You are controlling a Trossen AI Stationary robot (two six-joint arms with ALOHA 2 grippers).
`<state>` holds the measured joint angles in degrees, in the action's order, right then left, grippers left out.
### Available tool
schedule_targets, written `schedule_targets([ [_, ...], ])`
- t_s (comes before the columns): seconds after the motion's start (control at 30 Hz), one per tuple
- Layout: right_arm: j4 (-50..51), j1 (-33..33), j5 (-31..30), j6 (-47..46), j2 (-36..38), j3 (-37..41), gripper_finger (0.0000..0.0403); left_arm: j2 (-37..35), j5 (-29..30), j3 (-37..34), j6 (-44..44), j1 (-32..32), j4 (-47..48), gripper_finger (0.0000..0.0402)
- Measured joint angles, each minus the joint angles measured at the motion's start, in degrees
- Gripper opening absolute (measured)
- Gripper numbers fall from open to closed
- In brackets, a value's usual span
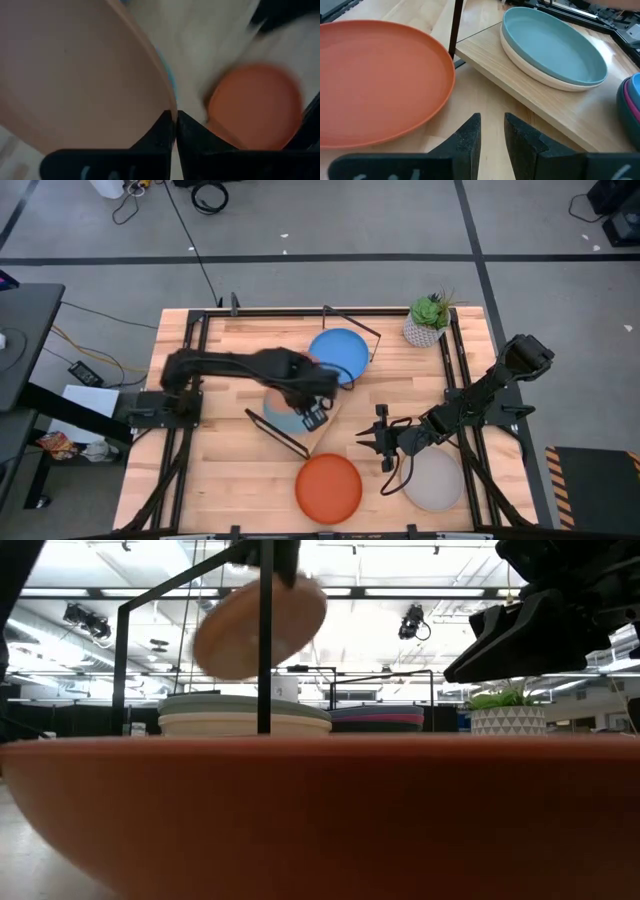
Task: Place and stack plates onto a shelf
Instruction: Stack the brown plate on top of the light blue plate on the shelf
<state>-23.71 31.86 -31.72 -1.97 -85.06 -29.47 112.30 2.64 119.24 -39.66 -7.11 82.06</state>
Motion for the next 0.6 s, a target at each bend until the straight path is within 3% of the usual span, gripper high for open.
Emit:
schedule_targets([
  [0.23,0.39,0.0,0.0,-1.12,0.0,0.01,0.0091,8.16,-8.29,0.02,7.9,-1.98,5.05,0.0016],
  [0.43,0.35,0.0,0.26,-2.16,0.0,0.01,0.0091,10.62,-8.79,0.02,11.44,-3.81,6.3,0.0019],
  [0.6,0.31,0.0,0.26,-2.1,0.0,0.0,0.0091,10.51,-5.63,0.07,14.5,-5.3,5.46,0.0057],
])
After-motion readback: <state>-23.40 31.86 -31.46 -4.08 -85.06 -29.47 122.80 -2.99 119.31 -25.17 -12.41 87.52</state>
